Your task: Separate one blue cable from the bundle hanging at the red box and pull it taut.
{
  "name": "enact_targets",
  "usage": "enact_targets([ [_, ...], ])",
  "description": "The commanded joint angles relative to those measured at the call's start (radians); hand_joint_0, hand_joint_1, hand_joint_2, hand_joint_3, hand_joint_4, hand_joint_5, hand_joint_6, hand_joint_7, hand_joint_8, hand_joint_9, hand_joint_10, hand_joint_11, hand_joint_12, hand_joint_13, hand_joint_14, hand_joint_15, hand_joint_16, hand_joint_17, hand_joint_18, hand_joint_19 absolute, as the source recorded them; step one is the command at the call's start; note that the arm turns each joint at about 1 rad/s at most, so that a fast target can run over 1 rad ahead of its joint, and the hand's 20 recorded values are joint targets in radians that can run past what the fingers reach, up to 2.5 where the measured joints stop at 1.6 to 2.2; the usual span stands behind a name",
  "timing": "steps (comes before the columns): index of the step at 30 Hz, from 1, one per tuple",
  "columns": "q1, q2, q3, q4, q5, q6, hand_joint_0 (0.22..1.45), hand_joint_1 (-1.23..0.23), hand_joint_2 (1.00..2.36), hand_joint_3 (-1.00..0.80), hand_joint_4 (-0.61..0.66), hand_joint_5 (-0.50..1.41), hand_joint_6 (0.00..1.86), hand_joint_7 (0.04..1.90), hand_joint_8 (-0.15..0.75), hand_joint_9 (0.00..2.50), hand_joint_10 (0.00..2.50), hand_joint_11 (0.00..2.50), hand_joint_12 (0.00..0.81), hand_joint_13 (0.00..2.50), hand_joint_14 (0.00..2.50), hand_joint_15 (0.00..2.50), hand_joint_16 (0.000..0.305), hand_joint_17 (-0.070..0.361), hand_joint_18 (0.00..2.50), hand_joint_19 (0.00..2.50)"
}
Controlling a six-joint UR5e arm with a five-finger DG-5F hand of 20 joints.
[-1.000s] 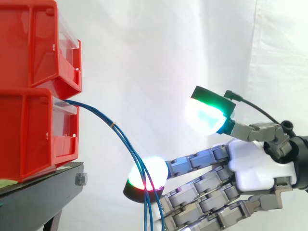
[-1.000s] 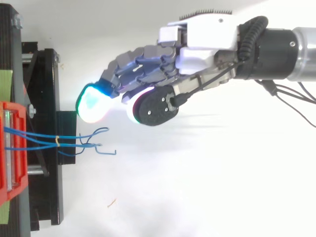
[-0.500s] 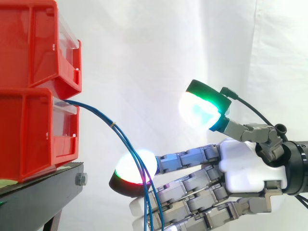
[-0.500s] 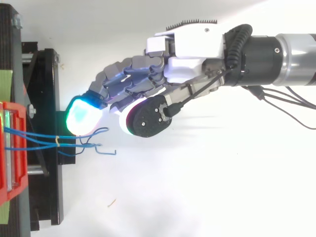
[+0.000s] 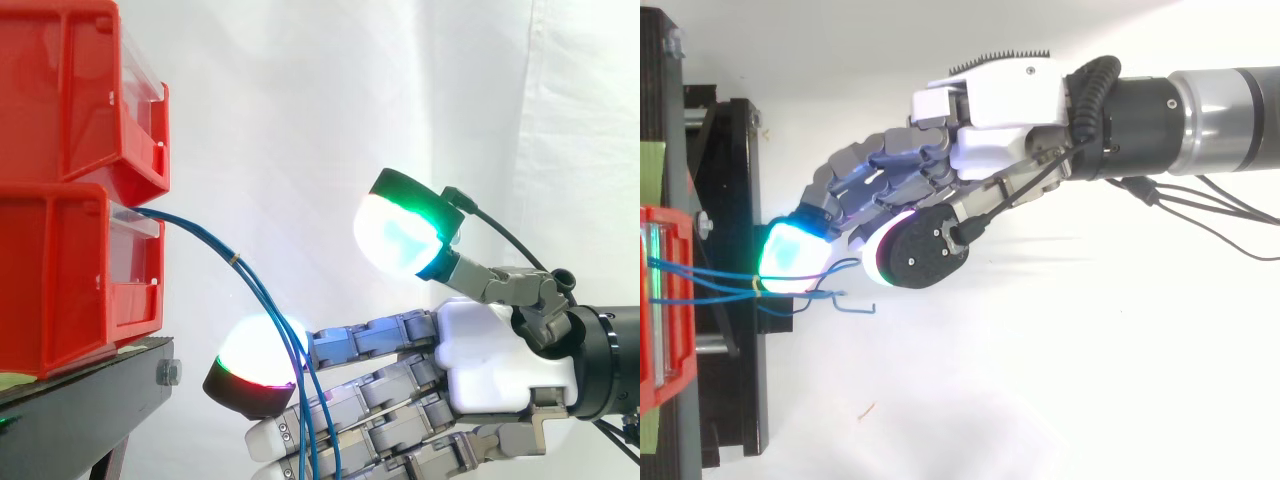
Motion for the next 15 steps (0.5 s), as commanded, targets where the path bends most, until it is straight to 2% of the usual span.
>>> enact_targets([
  [1,0.000,-0.001,0.006,-0.006,-0.003,0.003,0.58,-0.56,1.00,-0.48,0.27,-0.22,0.50,0.68,0.324,0.46,0.00,0.03,0.400,0.36,0.00,0.08,0.056,0.126,0.46,0.18],
  [10,0.006,-0.001,0.006,0.006,-0.005,0.003,0.58,-0.56,1.00,-0.48,0.27,-0.21,0.50,0.68,0.325,0.48,0.00,0.04,0.403,0.38,0.00,0.09,0.055,0.124,0.47,0.18],
  [15,0.006,-0.009,0.010,0.043,-0.005,-0.001,0.58,-0.56,1.00,-0.48,0.28,-0.21,0.50,0.68,0.326,0.49,0.00,0.05,0.402,0.40,0.00,0.10,0.055,0.124,0.48,0.19],
])
